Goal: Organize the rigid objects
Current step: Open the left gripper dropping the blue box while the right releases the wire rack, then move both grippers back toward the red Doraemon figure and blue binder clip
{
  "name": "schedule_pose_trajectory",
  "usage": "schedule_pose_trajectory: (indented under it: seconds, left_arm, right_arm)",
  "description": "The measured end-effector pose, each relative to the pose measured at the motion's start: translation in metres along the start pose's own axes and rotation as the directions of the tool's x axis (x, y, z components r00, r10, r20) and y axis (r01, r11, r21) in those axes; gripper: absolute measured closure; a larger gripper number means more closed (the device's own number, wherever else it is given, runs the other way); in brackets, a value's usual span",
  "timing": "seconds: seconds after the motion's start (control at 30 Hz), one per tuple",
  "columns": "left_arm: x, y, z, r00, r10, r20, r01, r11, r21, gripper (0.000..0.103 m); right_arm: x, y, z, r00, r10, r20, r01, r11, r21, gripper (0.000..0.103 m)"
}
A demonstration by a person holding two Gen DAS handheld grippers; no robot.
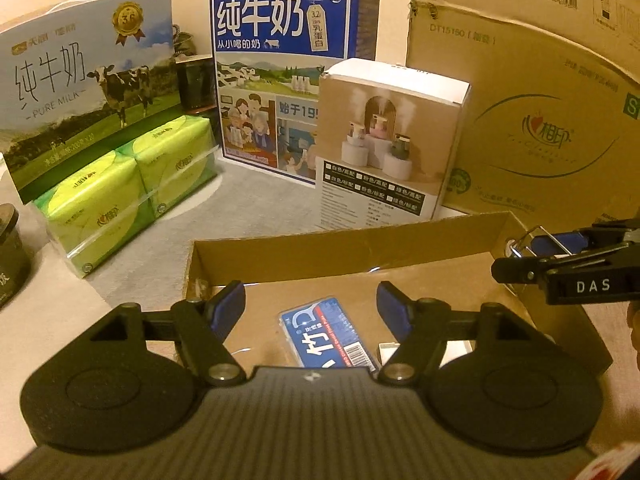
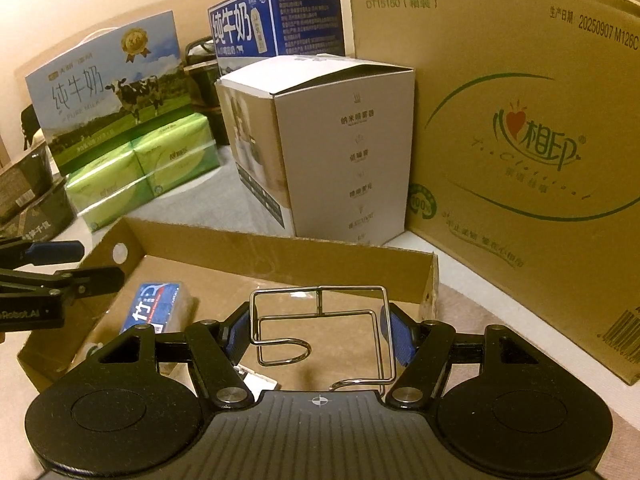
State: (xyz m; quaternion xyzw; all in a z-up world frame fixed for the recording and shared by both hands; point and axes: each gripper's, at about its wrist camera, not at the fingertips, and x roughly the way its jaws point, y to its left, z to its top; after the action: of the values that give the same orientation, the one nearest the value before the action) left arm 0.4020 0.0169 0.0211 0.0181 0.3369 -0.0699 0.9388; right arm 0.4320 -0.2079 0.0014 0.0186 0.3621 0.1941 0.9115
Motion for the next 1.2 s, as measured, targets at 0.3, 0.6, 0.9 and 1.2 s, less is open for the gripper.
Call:
schedule_pose_trajectory:
  seconds: [0.3,0.6,0.9,1.2]
  left_arm:
    - [-0.008,0.003,0.001,1.000,0.001,0.015,-0.001,1.000,-0.005,0.034]
    - [-0.044,0.003,-0.009,0.999,0.008,0.046,-0.007,1.000,-0.022,0.027]
    - [-0.111,-0.010,-0.045,0.998,0.009,0.055,-0.007,0.999,-0.048,0.027]
    - [-0.174,-0.022,-0.087,0.998,0.020,0.062,-0.014,0.995,-0.096,0.027]
  right_arm:
    - [0.001,0.003,0.000,1.000,0.004,0.010,-0.004,1.000,-0.011,0.035]
    - [-0.043,-0.005,0.001,0.992,-0.026,0.125,0.021,0.999,0.038,0.011]
    - [-0.117,0.007,-0.031,0.987,-0.043,0.153,0.034,0.997,0.062,0.011]
    - [-0.177,0.023,-0.087,0.987,-0.015,0.162,-0.005,0.993,0.122,0.011]
